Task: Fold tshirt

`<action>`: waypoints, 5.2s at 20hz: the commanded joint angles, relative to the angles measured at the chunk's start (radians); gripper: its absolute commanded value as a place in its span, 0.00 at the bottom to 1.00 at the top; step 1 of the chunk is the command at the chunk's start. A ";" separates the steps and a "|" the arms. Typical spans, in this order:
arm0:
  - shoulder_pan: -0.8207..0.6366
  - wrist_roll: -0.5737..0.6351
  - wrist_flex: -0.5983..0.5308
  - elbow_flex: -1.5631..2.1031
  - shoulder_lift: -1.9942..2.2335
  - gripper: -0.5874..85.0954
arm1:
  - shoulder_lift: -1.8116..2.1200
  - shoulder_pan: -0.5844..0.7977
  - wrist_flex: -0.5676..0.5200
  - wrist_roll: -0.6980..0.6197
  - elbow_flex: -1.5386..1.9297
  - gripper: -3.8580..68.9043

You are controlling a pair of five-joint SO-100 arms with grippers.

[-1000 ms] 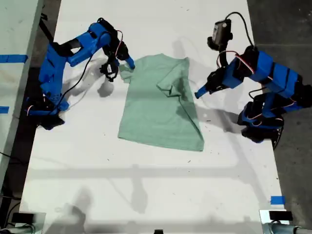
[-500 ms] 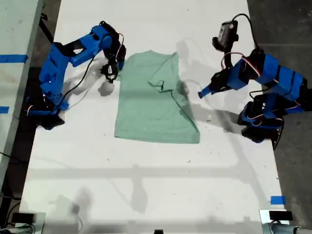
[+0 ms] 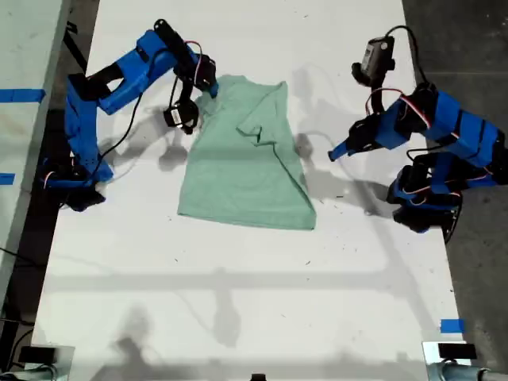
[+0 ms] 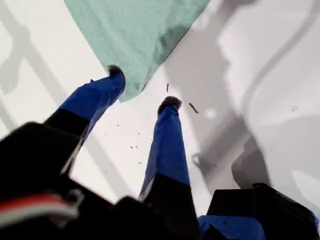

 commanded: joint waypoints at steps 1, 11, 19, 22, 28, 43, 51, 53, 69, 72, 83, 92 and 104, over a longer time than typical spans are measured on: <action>0.089 -0.035 -0.089 -0.055 0.054 0.01 | 0.025 0.002 -0.023 0.012 -0.008 0.30; 0.160 -0.078 -0.440 -0.064 -0.049 0.35 | 0.038 -0.084 -0.069 0.118 0.075 0.29; 0.143 -0.081 -0.143 0.063 0.310 0.36 | 0.124 -0.202 -0.043 0.210 0.137 0.26; 0.255 -0.132 -0.081 0.314 0.538 0.33 | 0.129 -0.250 -0.012 0.232 0.124 0.26; 0.460 -0.393 -0.141 0.868 0.943 0.33 | 0.046 -0.288 -0.040 0.186 0.083 0.32; 0.520 -0.433 -0.218 0.928 0.839 0.33 | -0.601 -0.179 -0.649 0.115 0.253 0.43; 0.506 -0.428 -0.227 0.927 0.824 0.33 | -0.650 -0.170 -0.436 0.046 0.114 0.05; 0.508 -0.428 -0.227 0.927 0.824 0.33 | -0.624 -0.187 -0.334 0.029 0.066 0.05; 0.508 -0.425 -0.219 0.914 0.802 0.34 | -1.390 -0.308 -0.114 0.216 -1.066 0.61; 0.511 -0.425 -0.204 0.893 0.788 0.34 | -1.258 -0.302 0.038 0.198 -1.132 0.53; 0.540 -0.502 -0.114 0.873 0.657 0.35 | -0.815 -0.238 0.130 0.127 -0.759 0.49; 0.442 -0.492 -0.304 0.974 0.365 0.34 | -0.810 -0.256 0.109 0.138 -0.695 0.49; 0.390 -0.603 -0.210 0.991 0.469 0.01 | -0.761 -0.261 0.043 0.156 -0.537 0.49</action>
